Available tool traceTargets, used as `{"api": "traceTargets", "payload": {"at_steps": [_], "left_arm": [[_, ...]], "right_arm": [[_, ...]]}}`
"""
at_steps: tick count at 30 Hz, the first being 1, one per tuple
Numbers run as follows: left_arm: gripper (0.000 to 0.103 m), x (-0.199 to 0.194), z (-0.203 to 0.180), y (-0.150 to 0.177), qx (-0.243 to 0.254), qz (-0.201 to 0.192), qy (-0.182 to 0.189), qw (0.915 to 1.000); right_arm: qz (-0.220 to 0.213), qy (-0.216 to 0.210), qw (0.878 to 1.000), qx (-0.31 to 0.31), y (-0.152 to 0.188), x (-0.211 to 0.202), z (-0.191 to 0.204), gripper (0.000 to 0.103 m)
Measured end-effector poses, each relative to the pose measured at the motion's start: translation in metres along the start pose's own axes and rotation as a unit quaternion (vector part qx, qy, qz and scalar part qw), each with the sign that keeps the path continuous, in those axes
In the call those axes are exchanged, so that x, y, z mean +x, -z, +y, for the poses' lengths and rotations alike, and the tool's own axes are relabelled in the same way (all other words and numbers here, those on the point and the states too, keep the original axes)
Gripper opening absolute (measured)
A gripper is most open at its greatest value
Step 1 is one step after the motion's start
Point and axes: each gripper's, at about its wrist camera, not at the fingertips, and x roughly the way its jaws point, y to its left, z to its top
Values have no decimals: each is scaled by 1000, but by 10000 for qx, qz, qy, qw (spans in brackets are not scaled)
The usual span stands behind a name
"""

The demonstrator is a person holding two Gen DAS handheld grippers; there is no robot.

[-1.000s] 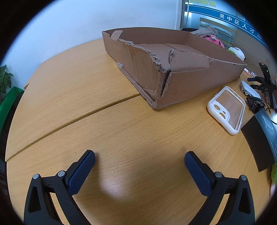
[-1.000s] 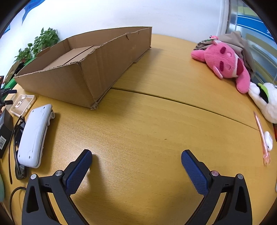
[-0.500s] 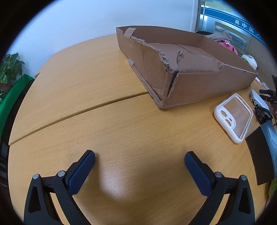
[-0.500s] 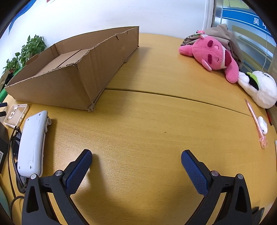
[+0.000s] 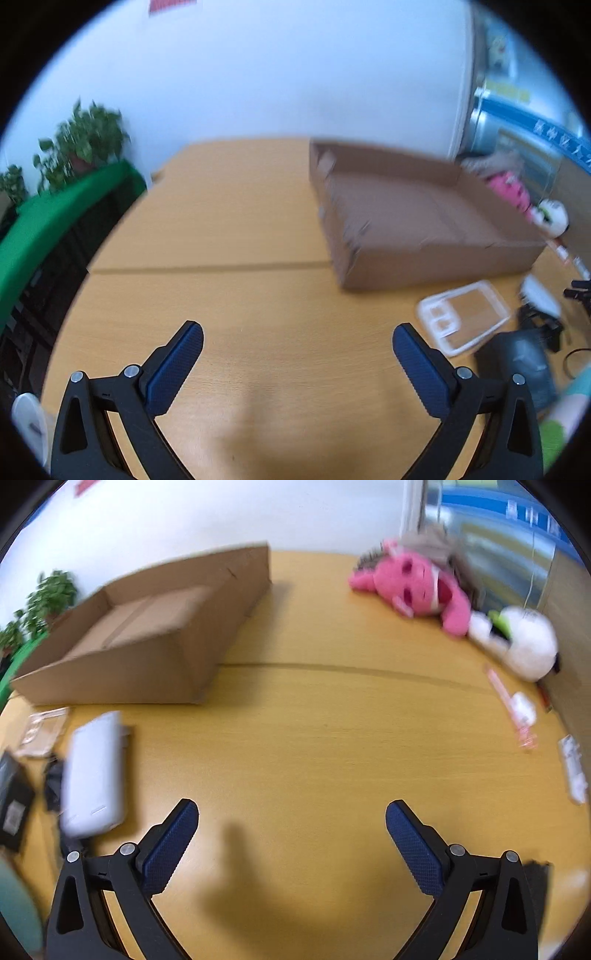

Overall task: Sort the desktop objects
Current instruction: 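Swing both tools toward the items scattered on the table, then lower both open tools around the pink-and-teal plush pig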

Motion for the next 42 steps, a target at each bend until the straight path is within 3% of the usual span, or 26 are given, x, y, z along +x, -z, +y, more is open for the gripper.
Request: {"api": "traceTargets", "payload": {"at_steps": [3, 8, 11, 14, 20, 27, 42], "left_arm": [[102, -30, -29, -6, 101, -139, 50, 9998], [102, -50, -84, -11, 0, -478, 668, 9966], [102, -51, -105, -10, -116, -601, 878, 9943], [102, -49, -121, -6, -114, -480, 1090, 9928], [102, -57, -153, 2, -56, -333, 1541, 9875], [102, -72, -181, 18, 14, -278, 1624, 9863], [102, -115, -210, 37, 147, -458, 1964, 9793]], "right_arm": [[-624, -143, 9972, -373, 1, -56, 27, 103], [-1255, -598, 9863, -887, 0, -106, 83, 103], [-1298, -1049, 9806, -1034, 2, -110, 114, 103], [-1216, -1429, 9770, -1009, 13, -109, 139, 103], [-1103, -2025, 9688, -910, 43, -123, 156, 103], [-945, -2103, 9705, -711, 62, -129, 169, 103], [-1317, -1915, 9697, -756, 79, -175, 173, 103]]}}
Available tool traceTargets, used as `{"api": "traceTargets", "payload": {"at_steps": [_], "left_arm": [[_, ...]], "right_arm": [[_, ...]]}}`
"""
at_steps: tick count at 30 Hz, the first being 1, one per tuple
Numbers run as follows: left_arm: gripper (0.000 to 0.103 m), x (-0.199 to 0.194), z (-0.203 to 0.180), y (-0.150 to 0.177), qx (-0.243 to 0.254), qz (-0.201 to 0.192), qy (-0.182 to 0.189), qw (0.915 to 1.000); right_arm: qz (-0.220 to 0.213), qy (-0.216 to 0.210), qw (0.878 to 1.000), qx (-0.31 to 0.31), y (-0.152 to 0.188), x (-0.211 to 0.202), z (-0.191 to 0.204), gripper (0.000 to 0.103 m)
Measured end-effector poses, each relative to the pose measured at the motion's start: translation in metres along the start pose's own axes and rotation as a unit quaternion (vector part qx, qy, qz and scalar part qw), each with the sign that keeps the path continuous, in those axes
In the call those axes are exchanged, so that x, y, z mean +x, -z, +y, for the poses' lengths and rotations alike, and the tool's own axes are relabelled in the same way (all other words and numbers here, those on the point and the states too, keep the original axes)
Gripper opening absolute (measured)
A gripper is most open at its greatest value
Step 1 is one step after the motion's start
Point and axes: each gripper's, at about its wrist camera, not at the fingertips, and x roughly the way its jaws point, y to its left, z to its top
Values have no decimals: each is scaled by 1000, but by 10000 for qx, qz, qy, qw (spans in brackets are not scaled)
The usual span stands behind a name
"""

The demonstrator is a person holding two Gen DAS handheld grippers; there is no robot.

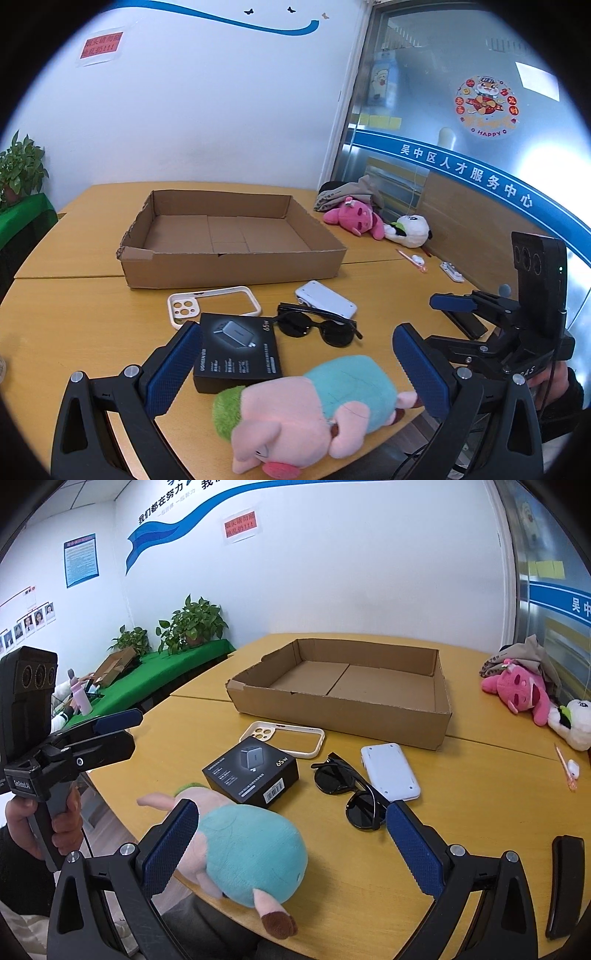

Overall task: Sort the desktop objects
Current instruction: 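Lower both open tools around the pink-and-teal plush pig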

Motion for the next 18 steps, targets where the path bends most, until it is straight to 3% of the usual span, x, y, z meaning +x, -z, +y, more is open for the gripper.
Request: {"api": "traceTargets", "payload": {"at_steps": [13, 18], "left_arm": [[102, -7, -19, 12, 63, 134, 268, 9995], [102, 2, -11, 22, -102, 321, 344, 9988]], "right_arm": [[-2, -3, 10000, -91, 15, -16, 8, 103], [170, -220, 9996, -95, 31, -7, 7, 103]]}}
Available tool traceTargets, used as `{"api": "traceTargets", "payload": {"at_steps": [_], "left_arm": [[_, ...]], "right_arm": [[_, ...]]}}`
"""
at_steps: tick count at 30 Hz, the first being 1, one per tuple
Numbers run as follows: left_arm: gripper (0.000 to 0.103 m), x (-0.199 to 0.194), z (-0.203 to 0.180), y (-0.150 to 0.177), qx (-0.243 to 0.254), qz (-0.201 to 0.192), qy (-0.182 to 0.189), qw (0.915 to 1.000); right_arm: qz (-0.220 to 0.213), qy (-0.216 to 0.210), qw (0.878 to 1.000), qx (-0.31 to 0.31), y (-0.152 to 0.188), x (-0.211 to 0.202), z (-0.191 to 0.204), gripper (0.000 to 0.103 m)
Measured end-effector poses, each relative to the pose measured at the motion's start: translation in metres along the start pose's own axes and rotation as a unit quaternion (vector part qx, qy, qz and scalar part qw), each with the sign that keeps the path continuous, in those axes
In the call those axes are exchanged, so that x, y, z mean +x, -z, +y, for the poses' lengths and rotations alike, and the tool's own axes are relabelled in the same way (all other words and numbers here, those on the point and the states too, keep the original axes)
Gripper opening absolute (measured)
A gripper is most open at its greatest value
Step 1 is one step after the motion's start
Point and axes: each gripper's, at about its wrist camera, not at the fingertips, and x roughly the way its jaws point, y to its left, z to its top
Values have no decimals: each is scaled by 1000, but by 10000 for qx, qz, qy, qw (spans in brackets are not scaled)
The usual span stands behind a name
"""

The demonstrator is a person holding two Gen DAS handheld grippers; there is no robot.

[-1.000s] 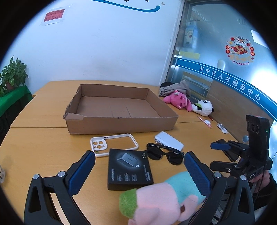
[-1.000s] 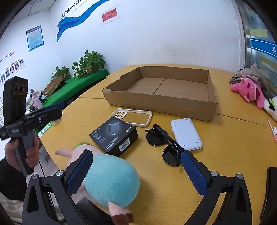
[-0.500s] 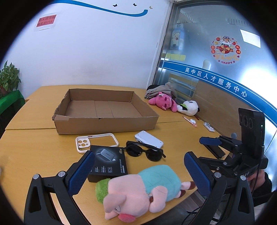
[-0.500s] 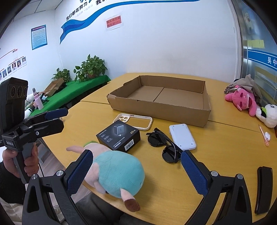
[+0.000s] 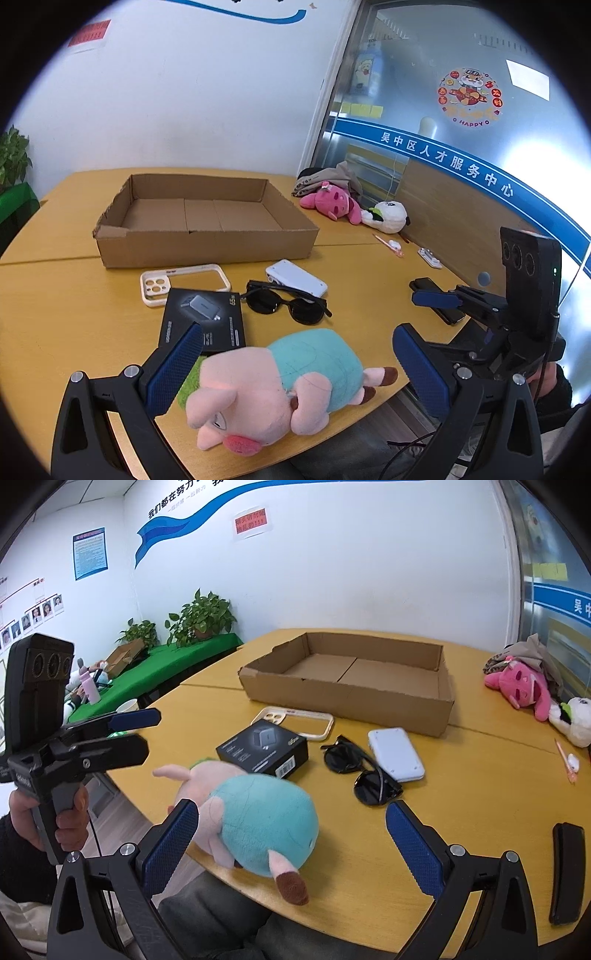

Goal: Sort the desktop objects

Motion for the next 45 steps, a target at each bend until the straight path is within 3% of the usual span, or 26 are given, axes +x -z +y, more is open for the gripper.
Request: {"api": "traceTargets", "payload": {"at_steps": [12, 14, 20, 24, 29, 31, 45], "left_arm": [[102, 50, 49, 34, -692, 923, 283, 9929], [101, 55, 55, 39, -746, 1007, 269, 9918], [94, 60, 71, 40, -1002, 953, 513, 9891], [83, 60, 69, 36, -981, 924, 499, 9896], [70, 52, 67, 30, -1054, 869, 465, 9895], [52, 46, 67, 24, -1037, 784, 287, 9911], [52, 27, 70, -28, -707, 225, 200, 9970]], "right_arm": [[848, -459, 9952, 172, 30, 75, -5, 103], [955, -617, 9934, 174, 32, 88, -4, 98], [965, -1196, 9873, 407, 30, 104, -9, 84], [957, -1217, 9870, 422, 24, 106, -9, 71], [960, -1234, 9872, 310, 16, 101, -2, 65], [935, -1257, 9872, 294, 14, 98, -1, 65], [266, -1307, 9910, 70, -39, 80, 2, 63]]}}
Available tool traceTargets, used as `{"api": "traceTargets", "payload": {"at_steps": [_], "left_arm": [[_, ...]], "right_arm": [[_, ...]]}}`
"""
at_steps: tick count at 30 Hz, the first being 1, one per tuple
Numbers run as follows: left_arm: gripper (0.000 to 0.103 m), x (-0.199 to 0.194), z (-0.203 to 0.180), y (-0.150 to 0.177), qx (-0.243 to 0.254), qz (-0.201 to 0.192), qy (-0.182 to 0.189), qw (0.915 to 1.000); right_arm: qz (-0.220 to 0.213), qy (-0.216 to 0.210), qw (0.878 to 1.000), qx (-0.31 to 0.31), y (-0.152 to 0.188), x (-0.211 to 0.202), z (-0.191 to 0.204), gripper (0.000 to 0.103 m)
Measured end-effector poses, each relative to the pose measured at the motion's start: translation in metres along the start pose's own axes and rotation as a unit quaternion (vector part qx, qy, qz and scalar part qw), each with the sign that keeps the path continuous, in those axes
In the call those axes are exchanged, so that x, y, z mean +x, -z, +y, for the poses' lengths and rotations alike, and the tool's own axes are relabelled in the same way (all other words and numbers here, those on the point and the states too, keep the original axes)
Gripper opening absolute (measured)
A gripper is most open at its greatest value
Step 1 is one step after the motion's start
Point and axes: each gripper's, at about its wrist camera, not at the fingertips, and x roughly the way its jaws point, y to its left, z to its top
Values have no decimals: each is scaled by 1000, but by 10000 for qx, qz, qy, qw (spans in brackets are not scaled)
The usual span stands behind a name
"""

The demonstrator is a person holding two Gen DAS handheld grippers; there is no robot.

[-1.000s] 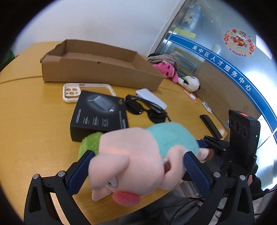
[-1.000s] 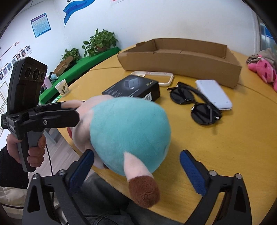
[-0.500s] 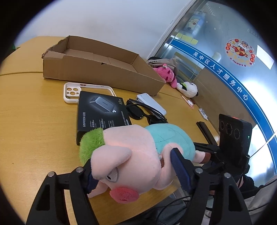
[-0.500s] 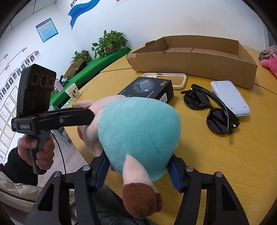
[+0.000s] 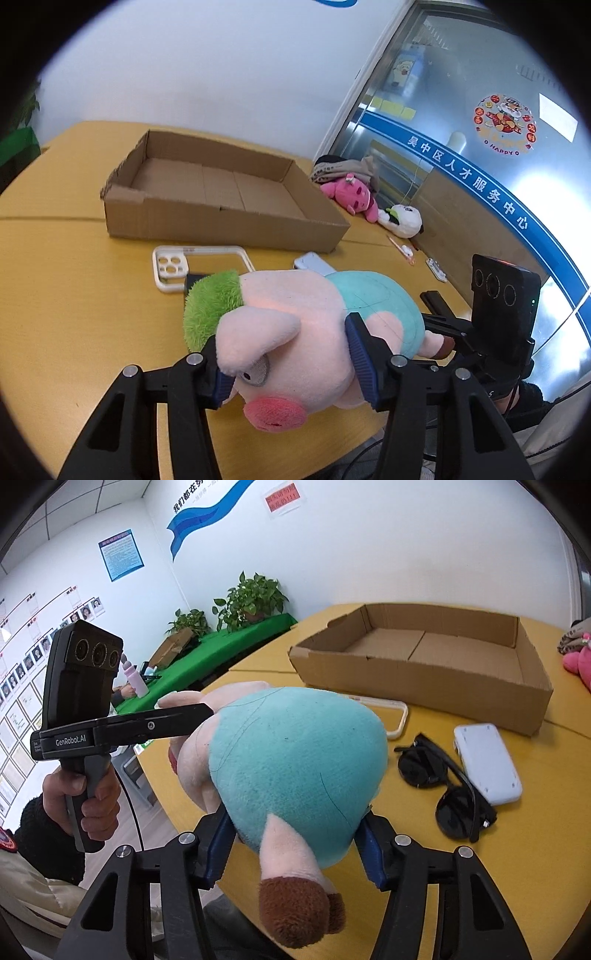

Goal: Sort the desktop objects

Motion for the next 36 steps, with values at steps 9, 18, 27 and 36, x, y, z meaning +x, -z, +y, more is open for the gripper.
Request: {"api": "traceTargets", "payload": {"at_steps": [9, 18, 27, 36], "left_arm": [[52, -6, 3, -68, 450, -474, -58, 9978], [52, 14, 13, -150, 828, -871, -17, 9928], [52, 37, 35, -238, 1104, -1280, 107, 9856], [52, 54, 69, -328, 1221, -1582, 13, 9798]], "right_arm": [[-541, 194, 9976, -378, -64, 0, 0, 63], [-1016, 330, 9928, -540, -144, 9, -26, 61], [-1391, 462, 9858, -821, -241, 21, -58, 60], [-1584, 319, 9811, -1068, -344, 50, -90, 60]]}}
